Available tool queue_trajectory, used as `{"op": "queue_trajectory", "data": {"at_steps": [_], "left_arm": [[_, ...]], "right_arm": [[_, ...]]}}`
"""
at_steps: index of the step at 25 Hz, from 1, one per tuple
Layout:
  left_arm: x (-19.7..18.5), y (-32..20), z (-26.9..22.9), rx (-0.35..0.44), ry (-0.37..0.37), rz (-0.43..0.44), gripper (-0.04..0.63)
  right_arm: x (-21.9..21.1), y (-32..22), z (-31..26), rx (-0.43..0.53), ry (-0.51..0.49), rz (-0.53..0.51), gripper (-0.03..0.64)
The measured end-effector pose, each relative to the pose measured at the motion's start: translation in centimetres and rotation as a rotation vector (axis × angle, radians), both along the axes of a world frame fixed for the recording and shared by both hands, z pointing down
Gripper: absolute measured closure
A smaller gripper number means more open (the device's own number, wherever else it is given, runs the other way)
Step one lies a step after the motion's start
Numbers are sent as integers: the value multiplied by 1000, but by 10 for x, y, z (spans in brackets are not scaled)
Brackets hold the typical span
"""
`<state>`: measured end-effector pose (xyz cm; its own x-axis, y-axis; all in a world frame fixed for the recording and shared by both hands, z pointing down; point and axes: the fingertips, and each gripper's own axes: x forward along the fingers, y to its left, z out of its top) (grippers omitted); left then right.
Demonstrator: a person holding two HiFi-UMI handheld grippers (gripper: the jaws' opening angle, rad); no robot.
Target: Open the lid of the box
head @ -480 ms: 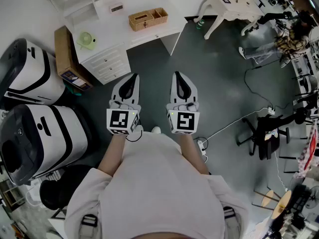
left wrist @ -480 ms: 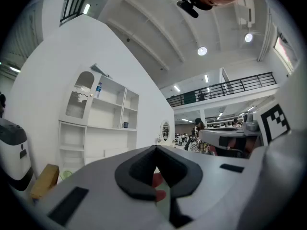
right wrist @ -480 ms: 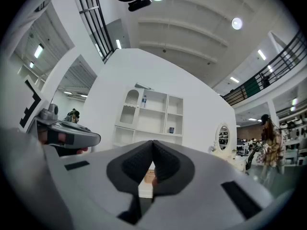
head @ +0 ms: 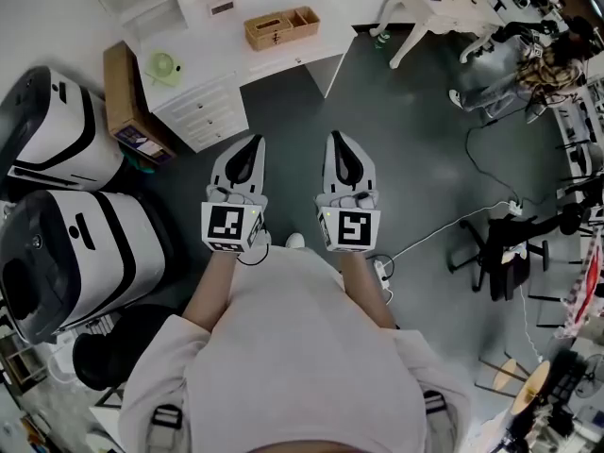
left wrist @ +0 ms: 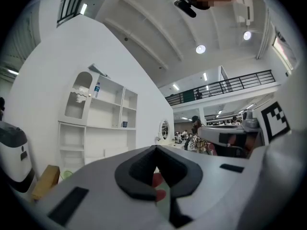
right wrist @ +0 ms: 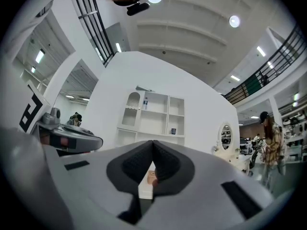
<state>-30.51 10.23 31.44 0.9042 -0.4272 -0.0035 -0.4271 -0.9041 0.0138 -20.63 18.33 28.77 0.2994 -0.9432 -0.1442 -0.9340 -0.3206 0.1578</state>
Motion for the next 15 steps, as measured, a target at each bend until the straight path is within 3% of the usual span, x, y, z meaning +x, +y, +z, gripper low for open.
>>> {"op": "queue_trajectory", "data": {"at_steps": [15], "left_arm": [[40,6,9,11,-30,-36,601]], "right_arm": [[51,25,28,-35,-44,0,624]]}}
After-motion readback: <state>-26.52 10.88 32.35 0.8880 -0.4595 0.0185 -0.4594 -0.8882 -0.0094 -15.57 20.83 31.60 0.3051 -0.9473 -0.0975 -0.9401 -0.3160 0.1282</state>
